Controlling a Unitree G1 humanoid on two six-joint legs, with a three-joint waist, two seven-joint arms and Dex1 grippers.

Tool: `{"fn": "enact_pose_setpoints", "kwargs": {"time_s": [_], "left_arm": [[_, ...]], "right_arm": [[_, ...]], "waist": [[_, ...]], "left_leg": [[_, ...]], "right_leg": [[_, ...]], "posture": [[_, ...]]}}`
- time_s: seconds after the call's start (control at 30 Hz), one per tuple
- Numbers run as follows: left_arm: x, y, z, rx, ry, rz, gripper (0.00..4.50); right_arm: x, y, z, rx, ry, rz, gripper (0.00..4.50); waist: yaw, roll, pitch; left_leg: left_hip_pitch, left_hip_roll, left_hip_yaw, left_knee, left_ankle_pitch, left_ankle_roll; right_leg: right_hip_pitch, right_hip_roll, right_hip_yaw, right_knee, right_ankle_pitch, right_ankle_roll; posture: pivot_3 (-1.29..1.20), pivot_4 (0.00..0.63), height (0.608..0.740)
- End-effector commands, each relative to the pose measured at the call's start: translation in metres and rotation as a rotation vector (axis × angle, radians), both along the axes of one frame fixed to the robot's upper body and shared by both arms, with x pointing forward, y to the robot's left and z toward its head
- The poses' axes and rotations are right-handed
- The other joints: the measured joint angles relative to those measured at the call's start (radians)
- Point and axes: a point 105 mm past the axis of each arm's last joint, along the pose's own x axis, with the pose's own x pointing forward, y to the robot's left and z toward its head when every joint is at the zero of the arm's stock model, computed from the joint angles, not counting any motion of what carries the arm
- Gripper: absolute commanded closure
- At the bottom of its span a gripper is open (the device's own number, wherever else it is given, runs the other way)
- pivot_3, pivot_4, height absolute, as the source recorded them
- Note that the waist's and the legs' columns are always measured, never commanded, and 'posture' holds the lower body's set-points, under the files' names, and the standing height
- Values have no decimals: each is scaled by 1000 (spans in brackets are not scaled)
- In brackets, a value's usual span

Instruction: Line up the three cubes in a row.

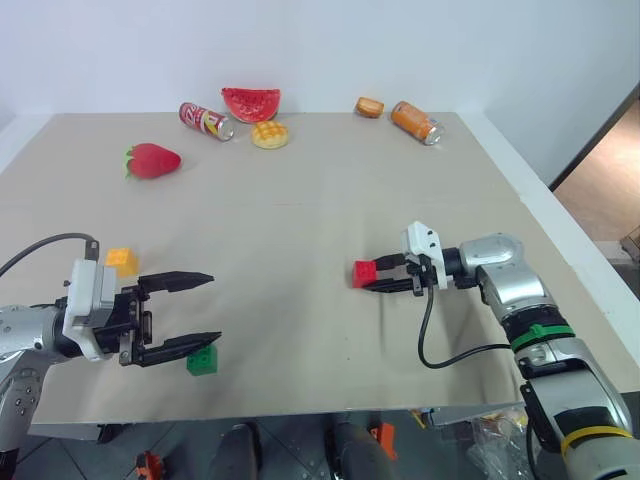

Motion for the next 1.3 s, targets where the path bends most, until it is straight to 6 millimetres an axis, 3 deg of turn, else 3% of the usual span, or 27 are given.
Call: {"fn": "enact_pose_setpoints", "kwargs": {"time_s": [0.03, 0.17, 0.53, 0.6, 0.8, 0.93, 1.13, 1.3], "left_arm": [[-2, -2, 4, 0, -30, 2, 451], [-2, 0, 5, -5, -37, 22, 451], [-4, -1, 3, -11, -33, 37, 451], [-3, -1, 3, -12, -35, 39, 451], [-2, -1, 2, -14, -36, 42, 451], [-4, 3, 0, -14, -23, 63, 451], [-21, 32, -7, 40, 38, 146, 451], [-32, 53, -7, 59, 35, 157, 451]], "right_arm": [[-2, 10, 8, 8, -17, 66, 3286], [-11, 12, 1, -20, 15, 122, 3286], [-8, 15, -12, -50, 25, 114, 3286], [-6, 13, -14, -57, 19, 97, 2262], [-3, 3, -19, -89, 16, 73, 326], [-4, -12, -10, -95, 19, 55, 326], [2, -47, 20, -89, -41, -33, 326], [8, -54, 50, -16, -103, -82, 326]], "waist": [[-1, 0, 0], [0, 0, 0], [0, 0, 0], [0, 0, 0], [0, 0, 0], [2, 0, 0], [2, 0, 0], [-4, 1, 0]], "left_leg": [[0, 0, 0, 0, 0, 0], [0, 0, 0, 0, 0, 0], [1, 0, 0, 1, 0, 0], [1, 0, 0, 1, 0, 0], [3, 0, 0, 1, 1, 0], [3, 0, 0, 1, 1, 0], [0, 0, 1, 1, 0, 0], [5, 1, 3, 0, 0, 0]], "right_leg": [[0, 0, 0, 0, 0, 0], [0, 0, 0, 2, 0, -1], [0, 0, 0, 3, 0, -1], [0, 0, 0, 3, 0, -1], [1, 0, 1, 3, 0, -2], [1, 0, 1, 3, -1, -2], [-1, -1, 2, 3, -2, -1], [-1, 0, 1, 3, 0, -5]], "posture": [[0, 150, 740], [0, 150, 740], [0, 150, 740], [0, 150, 740], [0, 150, 740], [0, 150, 740], [0, 150, 740], [0, 150, 740]]}}
